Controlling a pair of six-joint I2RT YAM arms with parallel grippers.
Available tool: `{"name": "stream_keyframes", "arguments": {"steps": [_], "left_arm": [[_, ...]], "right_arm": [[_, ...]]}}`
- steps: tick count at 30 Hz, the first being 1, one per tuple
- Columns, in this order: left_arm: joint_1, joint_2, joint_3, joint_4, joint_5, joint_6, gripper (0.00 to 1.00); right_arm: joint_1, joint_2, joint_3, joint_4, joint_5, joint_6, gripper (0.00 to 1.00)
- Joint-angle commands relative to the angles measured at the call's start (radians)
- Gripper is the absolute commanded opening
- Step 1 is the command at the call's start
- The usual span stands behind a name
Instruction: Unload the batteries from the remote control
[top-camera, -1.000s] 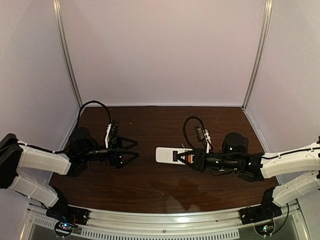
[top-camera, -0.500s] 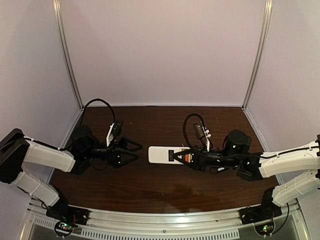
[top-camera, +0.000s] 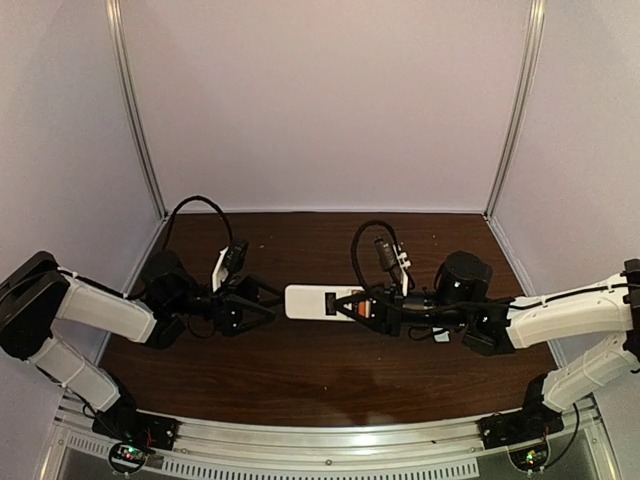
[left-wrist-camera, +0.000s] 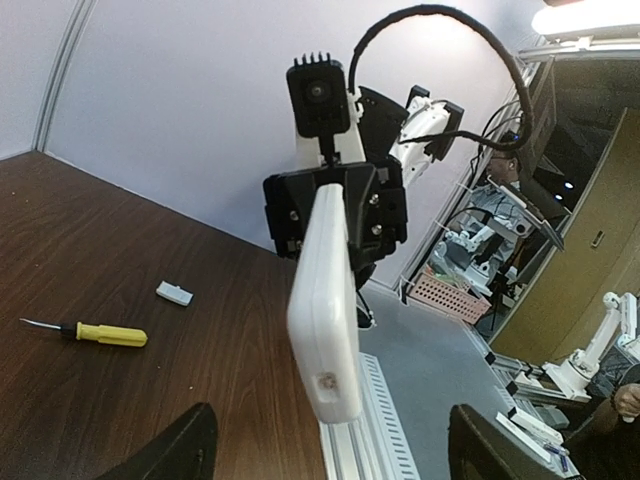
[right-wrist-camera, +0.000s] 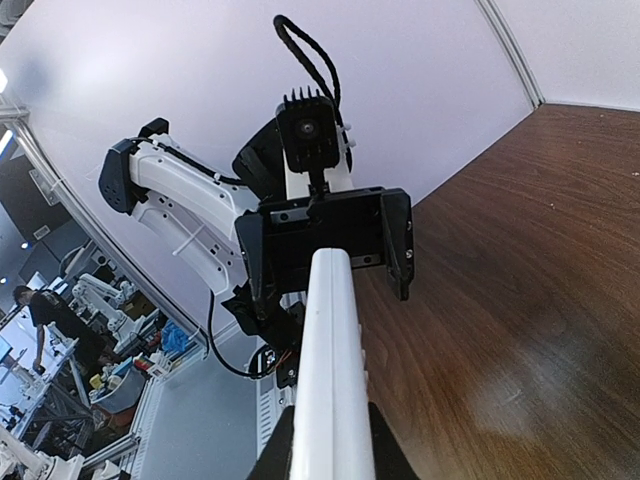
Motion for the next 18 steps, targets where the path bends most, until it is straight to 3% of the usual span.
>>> {"name": "stream_keyframes", "arguments": {"steps": [1, 18], "left_arm": [[0.006, 0.012, 0.009, 0.087, 0.025, -0.028, 0.8], [0.006, 0.108, 0.022, 0.261, 0.017, -0.156, 0.6]], "right_arm": [[0.002, 0.044, 0.041, 0.046, -0.014, 0.003, 0.0], [0.008, 0.196, 0.125, 0.154, -0.029, 0.046, 0.0]]}}
